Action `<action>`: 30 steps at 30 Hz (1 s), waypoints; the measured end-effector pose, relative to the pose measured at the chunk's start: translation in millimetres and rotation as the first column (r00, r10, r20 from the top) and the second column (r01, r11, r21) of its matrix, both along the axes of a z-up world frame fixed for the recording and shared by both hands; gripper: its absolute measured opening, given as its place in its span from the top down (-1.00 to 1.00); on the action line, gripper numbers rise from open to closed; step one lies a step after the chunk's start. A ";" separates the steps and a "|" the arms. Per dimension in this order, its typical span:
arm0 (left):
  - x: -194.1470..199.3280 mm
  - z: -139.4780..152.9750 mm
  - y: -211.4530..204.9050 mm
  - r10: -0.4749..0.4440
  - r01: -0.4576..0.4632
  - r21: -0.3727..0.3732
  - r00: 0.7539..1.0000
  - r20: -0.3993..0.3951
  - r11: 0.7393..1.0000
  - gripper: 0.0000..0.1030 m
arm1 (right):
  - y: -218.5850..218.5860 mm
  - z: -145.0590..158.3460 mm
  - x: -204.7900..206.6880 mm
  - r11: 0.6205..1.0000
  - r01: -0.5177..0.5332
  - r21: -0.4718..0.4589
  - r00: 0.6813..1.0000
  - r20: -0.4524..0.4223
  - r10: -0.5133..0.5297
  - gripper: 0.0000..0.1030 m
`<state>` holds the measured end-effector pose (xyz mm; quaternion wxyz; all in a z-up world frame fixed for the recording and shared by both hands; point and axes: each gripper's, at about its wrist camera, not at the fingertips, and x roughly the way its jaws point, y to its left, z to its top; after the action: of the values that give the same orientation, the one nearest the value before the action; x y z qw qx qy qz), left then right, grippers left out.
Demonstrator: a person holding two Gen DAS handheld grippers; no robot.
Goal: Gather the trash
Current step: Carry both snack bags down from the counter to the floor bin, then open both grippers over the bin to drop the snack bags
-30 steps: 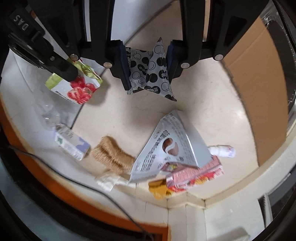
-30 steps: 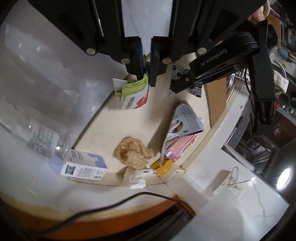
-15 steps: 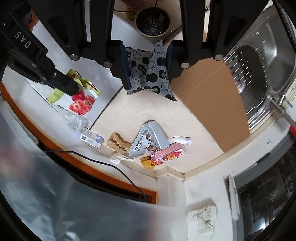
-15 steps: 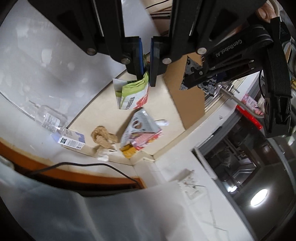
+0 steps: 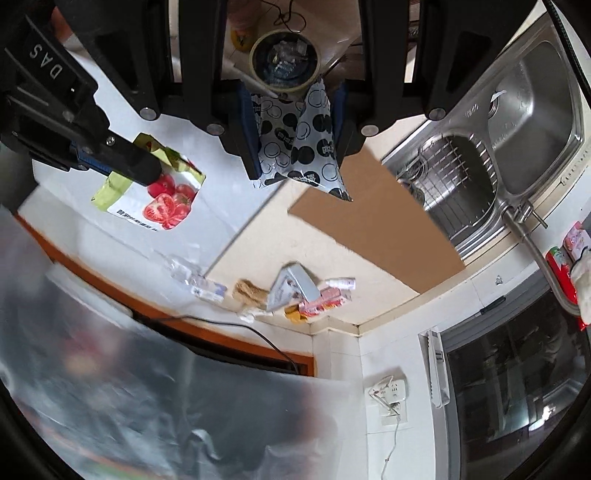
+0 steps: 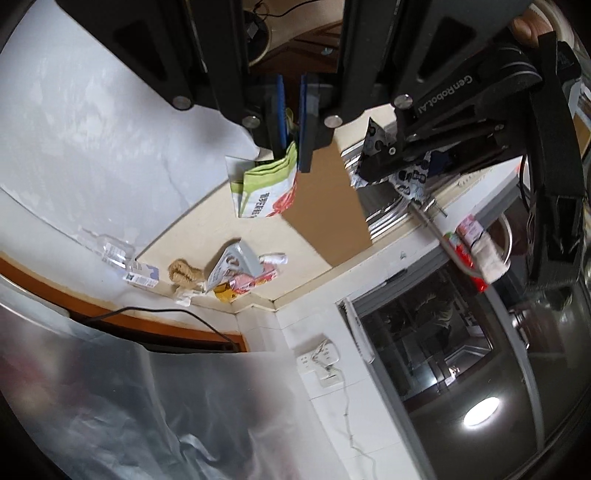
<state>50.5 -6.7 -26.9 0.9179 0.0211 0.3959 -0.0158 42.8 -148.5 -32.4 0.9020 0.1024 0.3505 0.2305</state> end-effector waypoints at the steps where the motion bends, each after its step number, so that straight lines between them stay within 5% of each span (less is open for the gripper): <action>1: -7.6 -5.0 1.2 -0.009 0.009 0.009 1.000 -0.003 1.000 0.39 | 3.6 -4.7 -8.1 1.000 0.000 -0.010 1.000 -0.006 -0.001 0.89; 12: -41.1 -128.6 12.4 -0.040 0.051 0.049 0.976 -0.216 0.997 0.39 | 29.2 -118.8 -52.1 0.993 -0.057 -0.100 0.962 -0.273 0.028 0.89; 21: -38.8 -299.0 22.3 0.026 -0.022 0.013 0.921 -0.389 1.000 0.38 | 36.2 -294.1 -38.0 0.972 -0.158 -0.175 0.902 -0.425 0.071 0.89; 30: -17.0 -441.4 31.4 0.124 -0.137 0.001 0.892 -0.434 0.991 0.37 | 35.2 -454.0 -4.3 0.953 -0.232 -0.198 0.849 -0.520 0.099 0.89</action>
<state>33.5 24.6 -468.3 0.8062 -0.0231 0.5901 0.0358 38.4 -113.3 -486.4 0.7611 0.0125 0.6077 0.2264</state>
